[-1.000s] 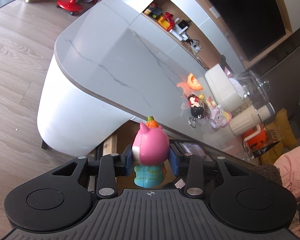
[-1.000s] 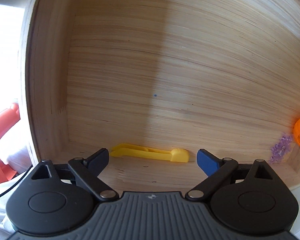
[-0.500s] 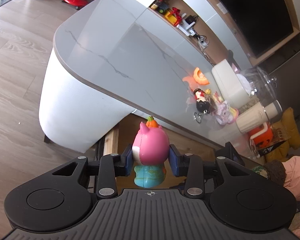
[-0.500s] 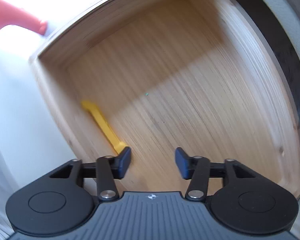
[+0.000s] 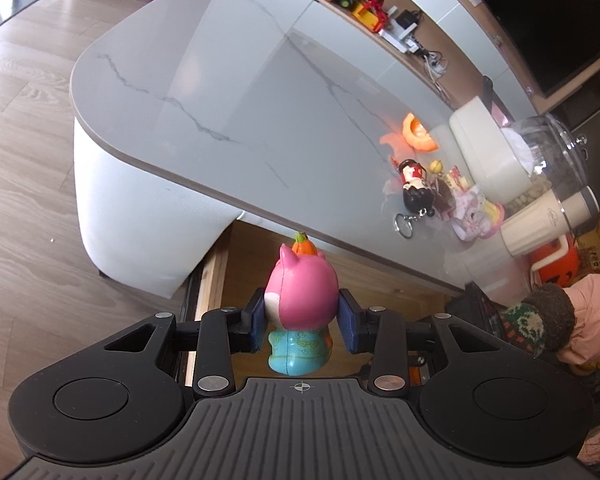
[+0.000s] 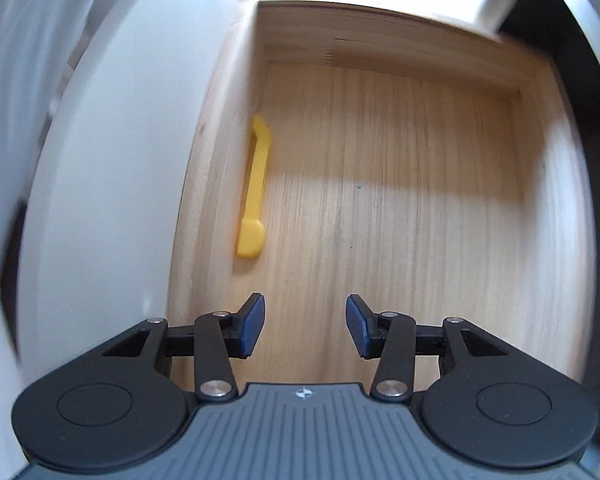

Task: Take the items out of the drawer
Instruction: 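Hold the pink figure up with the left tool while the right tool approaches the yellow stick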

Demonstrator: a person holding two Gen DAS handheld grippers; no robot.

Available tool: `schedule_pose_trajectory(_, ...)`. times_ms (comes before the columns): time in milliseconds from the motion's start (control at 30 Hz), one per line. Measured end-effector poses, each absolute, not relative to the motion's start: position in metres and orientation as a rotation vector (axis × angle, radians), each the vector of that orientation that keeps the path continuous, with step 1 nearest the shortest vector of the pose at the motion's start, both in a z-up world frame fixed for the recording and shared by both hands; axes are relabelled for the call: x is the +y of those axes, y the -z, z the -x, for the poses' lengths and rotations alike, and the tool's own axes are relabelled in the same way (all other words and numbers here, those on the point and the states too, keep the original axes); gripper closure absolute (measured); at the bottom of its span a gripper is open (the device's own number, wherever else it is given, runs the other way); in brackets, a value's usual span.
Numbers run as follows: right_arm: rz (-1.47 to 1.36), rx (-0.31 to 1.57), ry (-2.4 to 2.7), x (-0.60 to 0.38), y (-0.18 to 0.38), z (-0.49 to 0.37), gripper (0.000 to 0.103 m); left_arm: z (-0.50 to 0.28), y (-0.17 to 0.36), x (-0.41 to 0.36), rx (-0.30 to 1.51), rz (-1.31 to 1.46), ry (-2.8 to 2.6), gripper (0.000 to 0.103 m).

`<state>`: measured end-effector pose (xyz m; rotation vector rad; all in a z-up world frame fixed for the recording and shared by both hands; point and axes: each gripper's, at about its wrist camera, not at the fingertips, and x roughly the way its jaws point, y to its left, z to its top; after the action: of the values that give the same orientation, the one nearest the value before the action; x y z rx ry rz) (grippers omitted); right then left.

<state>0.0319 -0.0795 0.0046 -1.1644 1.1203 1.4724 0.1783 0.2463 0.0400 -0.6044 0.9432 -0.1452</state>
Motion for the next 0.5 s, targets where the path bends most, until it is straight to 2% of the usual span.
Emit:
schedule_pose_trajectory(67,0.921,1.375,-1.338,-0.063,-0.006,-0.048,0.049,-0.179,-0.042,0.246,0.943,0.609,0.139,0.063)
schedule_pose_trajectory(100,0.814,1.493,-1.239,-0.056,-0.003,-0.056,0.041,-0.178,-0.043,0.246,0.937,0.609,0.138,0.063)
schedule_pose_trajectory(133,0.699,1.618,-1.119,-0.049,0.003,-0.063,0.038,-0.177,-0.045,0.246,0.926,0.61,0.142,0.063)
schedule_pose_trajectory(167,0.658,1.655,-1.075,-0.046,0.005,-0.07,0.038,-0.176,-0.046,0.246,0.919,0.613,0.147,0.063)
schedule_pose_trajectory(267,0.593,1.756,-0.921,-0.038,0.017,-0.095,0.047,-0.169,-0.052,0.249,0.891,0.62,0.164,0.063)
schedule_pose_trajectory(333,0.645,1.705,-0.914,-0.032,0.019,-0.103,0.067,-0.162,-0.056,0.252,0.865,0.63,0.184,0.063)
schedule_pose_trajectory(367,0.708,1.65,-0.925,-0.025,0.021,-0.104,0.069,-0.158,-0.057,0.254,0.854,0.638,0.189,0.063)
schedule_pose_trajectory(433,0.762,1.624,-0.984,-0.015,0.03,-0.109,0.084,-0.152,-0.059,0.26,0.831,0.652,0.195,0.063)
schedule_pose_trajectory(500,0.791,1.609,-1.066,-0.007,0.038,-0.12,0.092,-0.145,-0.06,0.266,0.817,0.671,0.188,0.063)
